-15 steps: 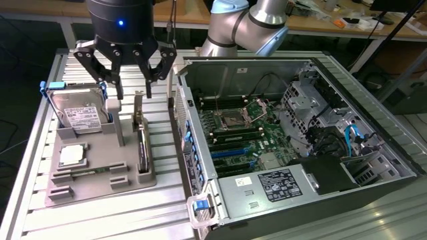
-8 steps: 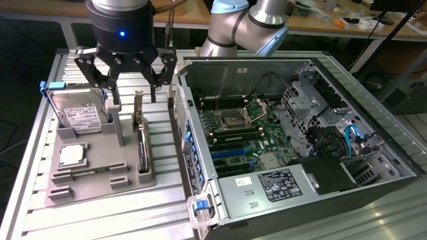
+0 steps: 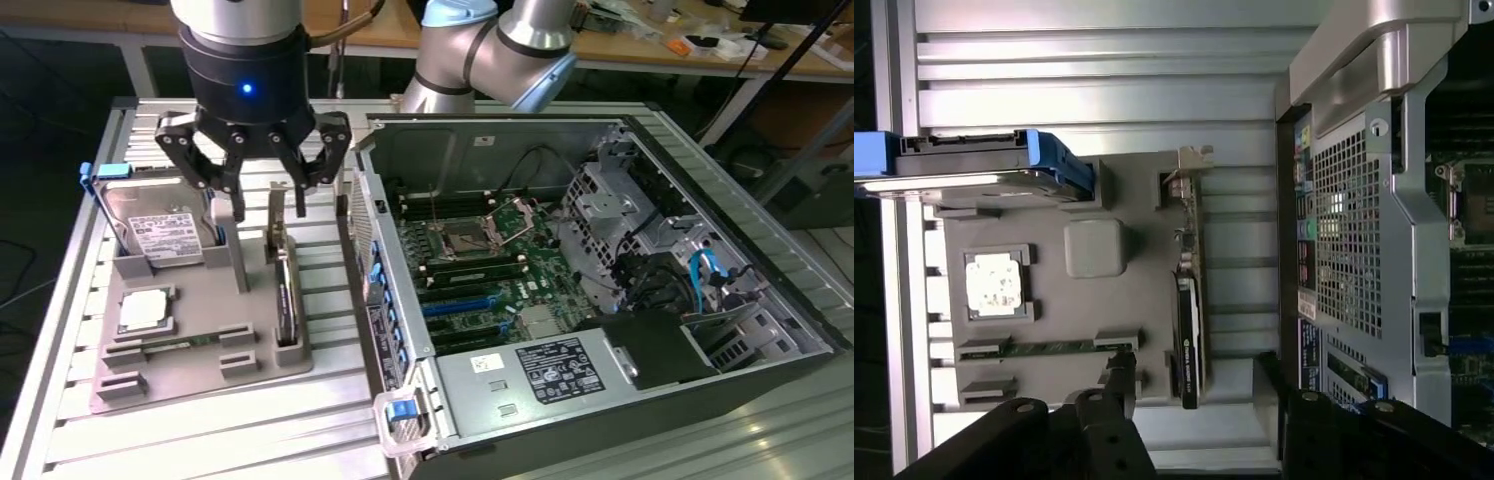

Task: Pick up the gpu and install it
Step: 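Pick up the gpu and move the gpu toward the slot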

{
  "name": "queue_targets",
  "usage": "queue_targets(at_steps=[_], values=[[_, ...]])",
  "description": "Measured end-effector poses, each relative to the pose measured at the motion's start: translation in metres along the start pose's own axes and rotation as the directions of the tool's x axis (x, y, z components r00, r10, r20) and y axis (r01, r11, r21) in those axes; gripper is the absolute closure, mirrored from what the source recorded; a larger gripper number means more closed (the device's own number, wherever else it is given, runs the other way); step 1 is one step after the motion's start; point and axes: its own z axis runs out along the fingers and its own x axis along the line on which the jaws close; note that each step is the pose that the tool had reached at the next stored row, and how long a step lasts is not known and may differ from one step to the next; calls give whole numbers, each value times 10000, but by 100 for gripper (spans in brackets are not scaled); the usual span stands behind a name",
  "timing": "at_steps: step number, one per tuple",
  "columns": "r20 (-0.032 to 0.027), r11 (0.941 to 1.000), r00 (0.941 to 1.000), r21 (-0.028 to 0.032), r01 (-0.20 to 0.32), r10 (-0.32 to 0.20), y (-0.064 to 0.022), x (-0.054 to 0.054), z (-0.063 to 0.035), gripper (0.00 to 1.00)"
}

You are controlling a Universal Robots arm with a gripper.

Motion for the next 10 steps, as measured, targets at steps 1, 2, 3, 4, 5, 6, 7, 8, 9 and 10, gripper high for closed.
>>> queue_targets(at_steps=[1,2,3,4,5,6,7,8,9,10], values=[[-7,10000,10000,0,-1,1,-1,0,19,42],[-15,10000,10000,0,-1,1,-2,1,39,48],[-24,10000,10000,1,-1,1,-2,1,57,48],[-32,10000,10000,0,-1,1,-3,1,75,55],[-40,10000,10000,0,-1,1,-4,1,92,55],[-48,10000,10000,1,-2,2,-4,2,110,55],[-54,10000,10000,1,-2,2,-5,2,127,55],[-63,10000,10000,1,-2,2,-6,2,148,55],[-72,10000,10000,2,-3,3,-7,3,165,55],[-86,10000,10000,2,-3,3,-7,3,187,55]])
